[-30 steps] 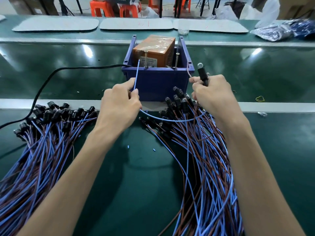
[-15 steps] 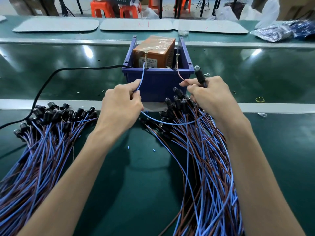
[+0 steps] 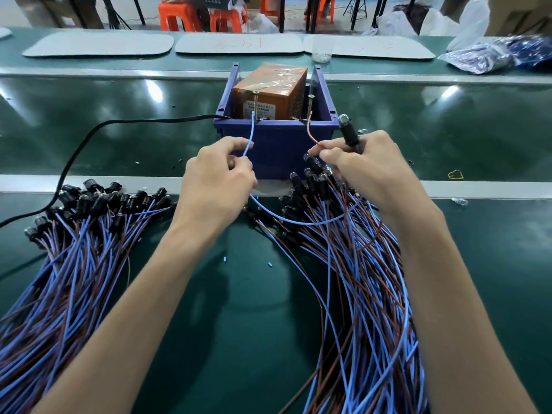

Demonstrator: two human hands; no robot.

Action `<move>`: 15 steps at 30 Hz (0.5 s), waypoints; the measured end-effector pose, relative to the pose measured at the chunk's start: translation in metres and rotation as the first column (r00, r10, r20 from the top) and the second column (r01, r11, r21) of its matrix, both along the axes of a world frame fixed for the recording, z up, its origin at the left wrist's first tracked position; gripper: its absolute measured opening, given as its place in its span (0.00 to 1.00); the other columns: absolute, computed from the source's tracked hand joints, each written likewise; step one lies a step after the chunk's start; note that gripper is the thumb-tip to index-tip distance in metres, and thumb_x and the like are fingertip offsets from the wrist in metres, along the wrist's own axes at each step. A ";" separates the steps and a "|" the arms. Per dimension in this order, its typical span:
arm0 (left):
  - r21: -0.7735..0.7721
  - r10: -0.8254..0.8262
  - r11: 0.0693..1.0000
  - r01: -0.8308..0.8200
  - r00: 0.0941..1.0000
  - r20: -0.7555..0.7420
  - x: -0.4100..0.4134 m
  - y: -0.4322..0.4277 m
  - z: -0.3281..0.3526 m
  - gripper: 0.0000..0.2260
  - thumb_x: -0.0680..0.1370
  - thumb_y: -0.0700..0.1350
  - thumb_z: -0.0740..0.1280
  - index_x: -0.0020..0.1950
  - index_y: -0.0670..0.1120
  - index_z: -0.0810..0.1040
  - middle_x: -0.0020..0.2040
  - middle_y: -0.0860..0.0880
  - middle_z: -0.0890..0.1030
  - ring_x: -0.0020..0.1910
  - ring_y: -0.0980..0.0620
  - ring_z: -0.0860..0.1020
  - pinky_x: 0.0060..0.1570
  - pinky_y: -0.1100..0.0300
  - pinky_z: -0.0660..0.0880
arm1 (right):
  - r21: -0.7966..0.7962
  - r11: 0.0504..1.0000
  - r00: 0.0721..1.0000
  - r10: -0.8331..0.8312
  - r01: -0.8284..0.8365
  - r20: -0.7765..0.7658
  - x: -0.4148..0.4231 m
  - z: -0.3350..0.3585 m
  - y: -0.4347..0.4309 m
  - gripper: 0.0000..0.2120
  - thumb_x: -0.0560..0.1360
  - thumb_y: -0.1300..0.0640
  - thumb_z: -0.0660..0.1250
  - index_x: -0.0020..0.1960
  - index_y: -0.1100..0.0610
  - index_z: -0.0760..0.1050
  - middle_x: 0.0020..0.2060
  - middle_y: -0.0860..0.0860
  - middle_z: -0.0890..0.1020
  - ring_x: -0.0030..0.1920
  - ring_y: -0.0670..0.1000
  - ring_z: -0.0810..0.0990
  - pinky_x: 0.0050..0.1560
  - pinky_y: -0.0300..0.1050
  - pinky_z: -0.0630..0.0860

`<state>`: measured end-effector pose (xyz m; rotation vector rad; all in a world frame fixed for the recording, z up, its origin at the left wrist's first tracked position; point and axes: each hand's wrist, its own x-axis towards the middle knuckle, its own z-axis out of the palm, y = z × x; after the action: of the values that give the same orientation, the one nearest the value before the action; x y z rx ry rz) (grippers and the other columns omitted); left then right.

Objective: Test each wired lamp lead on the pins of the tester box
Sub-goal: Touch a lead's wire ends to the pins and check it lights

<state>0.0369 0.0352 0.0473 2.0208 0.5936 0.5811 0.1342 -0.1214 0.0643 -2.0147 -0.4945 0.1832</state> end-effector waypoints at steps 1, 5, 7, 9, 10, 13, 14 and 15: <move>-0.102 -0.001 0.995 0.003 1.000 0.020 0.002 -0.002 0.001 0.12 0.77 0.38 0.58 0.50 0.50 0.79 0.24 0.57 0.76 0.22 0.58 0.70 0.29 0.66 0.70 | 0.005 1.000 1.000 0.026 -0.026 -0.002 -0.001 0.002 -0.001 0.10 0.75 0.57 0.65 0.43 0.48 0.85 0.19 0.36 0.73 0.31 0.40 0.71 0.38 0.35 0.65; -0.380 -0.037 0.923 0.056 0.998 0.057 0.004 -0.012 0.004 0.11 0.81 0.40 0.58 0.48 0.45 0.80 0.21 0.57 0.70 0.19 0.59 0.65 0.22 0.70 0.63 | 0.025 0.986 0.986 0.163 -0.162 -0.034 -0.005 0.009 -0.008 0.08 0.75 0.57 0.67 0.43 0.51 0.85 0.19 0.40 0.71 0.25 0.40 0.69 0.31 0.29 0.65; -0.442 -0.061 0.892 0.090 0.995 0.080 0.003 -0.013 0.004 0.11 0.82 0.44 0.59 0.48 0.44 0.80 0.20 0.57 0.68 0.20 0.60 0.64 0.21 0.71 0.62 | 0.036 0.974 0.974 0.225 -0.224 -0.032 -0.007 0.011 -0.010 0.08 0.75 0.57 0.68 0.43 0.51 0.85 0.20 0.43 0.70 0.24 0.41 0.67 0.28 0.28 0.64; -0.491 -0.073 0.863 0.121 0.991 0.115 0.003 -0.012 0.005 0.12 0.82 0.48 0.61 0.47 0.45 0.81 0.21 0.57 0.68 0.20 0.60 0.63 0.21 0.70 0.61 | 0.015 0.956 0.956 0.293 -0.292 -0.018 -0.008 0.012 -0.012 0.08 0.75 0.56 0.68 0.42 0.51 0.86 0.20 0.46 0.72 0.25 0.41 0.69 0.31 0.31 0.64; -0.510 -0.077 0.850 0.134 0.988 0.131 0.002 -0.012 0.005 0.12 0.81 0.49 0.61 0.46 0.46 0.82 0.21 0.57 0.67 0.21 0.60 0.62 0.21 0.70 0.60 | -0.009 0.944 0.944 0.330 -0.330 -0.018 -0.009 0.012 -0.013 0.07 0.75 0.55 0.69 0.43 0.50 0.86 0.20 0.47 0.73 0.25 0.41 0.69 0.33 0.34 0.63; -0.528 -0.114 0.827 0.193 0.977 0.178 0.002 -0.016 0.004 0.12 0.80 0.49 0.63 0.41 0.47 0.82 0.22 0.57 0.65 0.22 0.60 0.62 0.22 0.70 0.60 | -0.083 0.887 0.891 0.448 -0.453 -0.073 -0.012 0.013 -0.012 0.06 0.73 0.50 0.71 0.43 0.49 0.86 0.24 0.50 0.79 0.30 0.44 0.71 0.36 0.40 0.65; -0.516 -0.132 0.830 0.211 0.974 0.186 0.001 -0.019 0.004 0.13 0.80 0.48 0.64 0.39 0.47 0.81 0.22 0.57 0.65 0.22 0.60 0.61 0.22 0.70 0.60 | -0.099 0.878 0.883 0.462 -0.468 -0.077 -0.014 0.012 -0.011 0.09 0.73 0.47 0.71 0.42 0.51 0.86 0.26 0.50 0.81 0.31 0.45 0.71 0.37 0.41 0.66; -0.491 -0.155 0.841 0.228 0.970 0.187 0.001 -0.021 0.004 0.13 0.80 0.47 0.64 0.37 0.48 0.80 0.21 0.57 0.65 0.22 0.60 0.62 0.21 0.71 0.60 | -0.087 0.889 0.893 0.445 -0.449 -0.065 -0.014 0.011 -0.009 0.12 0.73 0.45 0.70 0.41 0.52 0.85 0.28 0.50 0.82 0.32 0.47 0.71 0.36 0.43 0.67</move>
<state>0.0378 0.0142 0.0509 1.4979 0.3984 0.3874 0.1202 -0.1309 0.0754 -1.9603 -0.9366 0.5426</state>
